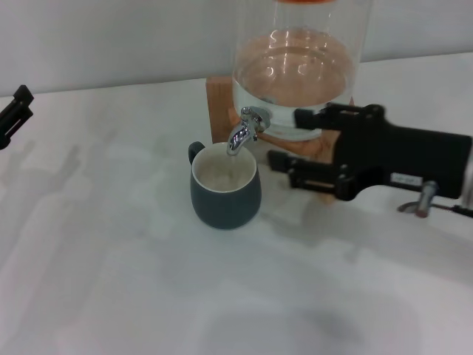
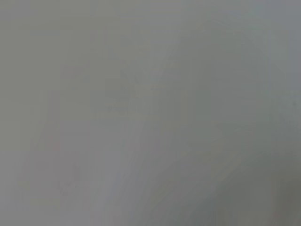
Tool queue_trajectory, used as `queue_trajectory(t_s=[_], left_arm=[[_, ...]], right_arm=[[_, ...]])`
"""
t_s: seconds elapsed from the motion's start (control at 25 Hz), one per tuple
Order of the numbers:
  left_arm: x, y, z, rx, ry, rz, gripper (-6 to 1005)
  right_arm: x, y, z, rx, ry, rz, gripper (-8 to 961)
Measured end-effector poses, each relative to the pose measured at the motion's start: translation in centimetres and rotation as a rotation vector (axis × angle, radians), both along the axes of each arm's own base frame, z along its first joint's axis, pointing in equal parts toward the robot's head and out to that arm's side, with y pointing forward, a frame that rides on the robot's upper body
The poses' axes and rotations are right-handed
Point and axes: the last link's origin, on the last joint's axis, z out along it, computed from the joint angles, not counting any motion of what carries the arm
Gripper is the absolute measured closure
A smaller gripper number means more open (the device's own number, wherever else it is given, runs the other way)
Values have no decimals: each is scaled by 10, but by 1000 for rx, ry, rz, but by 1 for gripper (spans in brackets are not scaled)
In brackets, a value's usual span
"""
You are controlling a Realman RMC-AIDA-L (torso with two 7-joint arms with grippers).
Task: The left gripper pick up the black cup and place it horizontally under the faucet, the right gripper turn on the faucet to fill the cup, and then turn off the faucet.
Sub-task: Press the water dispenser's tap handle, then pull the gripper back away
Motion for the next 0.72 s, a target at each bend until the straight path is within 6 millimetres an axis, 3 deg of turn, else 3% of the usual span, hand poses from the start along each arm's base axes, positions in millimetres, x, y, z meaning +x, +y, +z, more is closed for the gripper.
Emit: queue_trajectory(t_s=[0.28,0.72], left_arm=[[1,2,-1,-3,-4,-2,110],[-1,-2,0,-3,-8,-1,110]], right_arm=[[-10,8,-25,-81,3,34,274],[-14,21,-42,-152,20,36,274]])
